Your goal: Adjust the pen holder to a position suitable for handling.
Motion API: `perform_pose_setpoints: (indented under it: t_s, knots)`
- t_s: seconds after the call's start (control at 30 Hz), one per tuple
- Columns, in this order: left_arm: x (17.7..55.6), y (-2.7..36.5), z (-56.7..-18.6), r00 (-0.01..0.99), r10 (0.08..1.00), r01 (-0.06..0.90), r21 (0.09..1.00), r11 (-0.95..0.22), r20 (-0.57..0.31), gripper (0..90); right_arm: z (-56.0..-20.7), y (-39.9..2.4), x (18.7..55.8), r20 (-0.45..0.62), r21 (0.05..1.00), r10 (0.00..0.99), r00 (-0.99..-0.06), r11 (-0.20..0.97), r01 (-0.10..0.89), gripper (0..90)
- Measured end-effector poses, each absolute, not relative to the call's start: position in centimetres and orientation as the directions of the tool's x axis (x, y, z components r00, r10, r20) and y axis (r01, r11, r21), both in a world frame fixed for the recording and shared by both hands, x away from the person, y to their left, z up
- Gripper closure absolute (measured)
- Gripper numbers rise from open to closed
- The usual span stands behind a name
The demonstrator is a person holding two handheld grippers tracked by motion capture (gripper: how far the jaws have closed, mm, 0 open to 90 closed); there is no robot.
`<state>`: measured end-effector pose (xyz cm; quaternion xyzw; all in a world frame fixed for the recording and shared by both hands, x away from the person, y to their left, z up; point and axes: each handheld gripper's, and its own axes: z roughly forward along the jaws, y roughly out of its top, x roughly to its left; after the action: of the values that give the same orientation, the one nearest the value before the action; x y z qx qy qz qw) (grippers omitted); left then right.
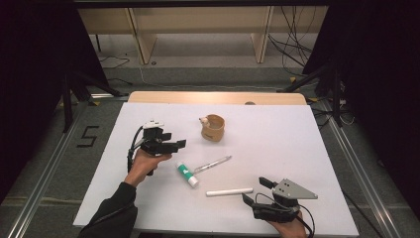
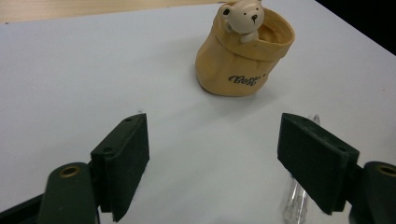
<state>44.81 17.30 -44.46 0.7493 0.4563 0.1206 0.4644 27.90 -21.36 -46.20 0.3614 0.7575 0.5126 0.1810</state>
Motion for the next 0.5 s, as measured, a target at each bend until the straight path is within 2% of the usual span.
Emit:
perform_pose_setpoints:
  t_s: [0.5]
  knots:
    - [42.3, 17.4, -43.9, 0.581, 0.784, 0.54, 0.825, -0.168, -0.22, 20.3, -45.7, -20.1, 28.0, 0.085, 0.902, 0.717, -0.692, 0.24, 0.359, 21.3]
